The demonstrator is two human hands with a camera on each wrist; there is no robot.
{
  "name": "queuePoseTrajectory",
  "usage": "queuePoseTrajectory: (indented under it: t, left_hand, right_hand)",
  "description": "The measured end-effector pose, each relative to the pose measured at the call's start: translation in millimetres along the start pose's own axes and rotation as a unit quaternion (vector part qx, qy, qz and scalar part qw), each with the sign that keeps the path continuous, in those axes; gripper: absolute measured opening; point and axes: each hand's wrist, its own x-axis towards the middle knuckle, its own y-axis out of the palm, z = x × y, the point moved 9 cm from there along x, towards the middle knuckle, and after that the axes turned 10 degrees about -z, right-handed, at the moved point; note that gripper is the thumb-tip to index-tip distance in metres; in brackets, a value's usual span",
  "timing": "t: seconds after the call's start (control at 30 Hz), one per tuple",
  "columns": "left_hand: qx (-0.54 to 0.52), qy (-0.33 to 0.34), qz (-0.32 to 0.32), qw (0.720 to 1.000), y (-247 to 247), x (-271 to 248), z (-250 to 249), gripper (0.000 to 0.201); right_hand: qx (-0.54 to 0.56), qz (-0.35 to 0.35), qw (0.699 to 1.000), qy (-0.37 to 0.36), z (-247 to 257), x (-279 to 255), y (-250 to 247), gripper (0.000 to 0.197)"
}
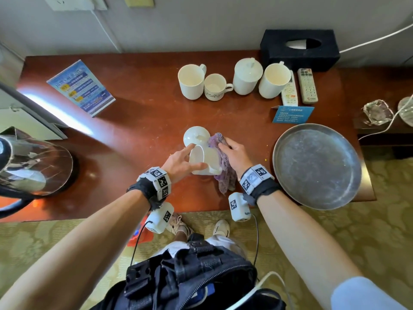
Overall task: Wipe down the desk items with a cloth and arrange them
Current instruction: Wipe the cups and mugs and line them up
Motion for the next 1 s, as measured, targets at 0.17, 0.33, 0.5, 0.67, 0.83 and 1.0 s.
queuePoseTrajectory:
  t: [0.17, 0.33, 0.5, 0.67, 0.83, 1.0]
  left_hand:
    - [0.001, -0.018, -0.020, 1.000, 3, 0, -9, 0.074]
    - [-0.030, -0.067, -0.044, 0.996, 3, 6, -7, 0.071]
    - [-0.050, -0.071, 0.016, 0.996, 12, 2, -7, 0.072]
    - [0.002, -0.029, 0.017, 0.999, 9, 2, -10, 0.094]
    - [0.063, -0.017, -0.028, 0.997, 5, 7, -14, 0.088]
    - [0.132, -0.036, -0.078, 0.988, 1, 12, -18, 0.067]
  right_hand:
    - [0.002, -0.009, 1.000, -0.001, -7, -14, -20, 0.032]
    - [0.054, -0.021, 0.998, 0.002, -8, -23, -35, 0.025]
    - [0.062, -0.041, 0.997, -0.015, 0, -21, -35, 0.028]
    - [0.076, -0.052, 0.996, 0.002, 1, -16, -33, 0.030]
    - [0.129, -0.085, 0.988, -0.030, 20, -19, -41, 0.034]
    - [0.086, -0.062, 0.991, -0.085, 25, -23, -33, 0.039]
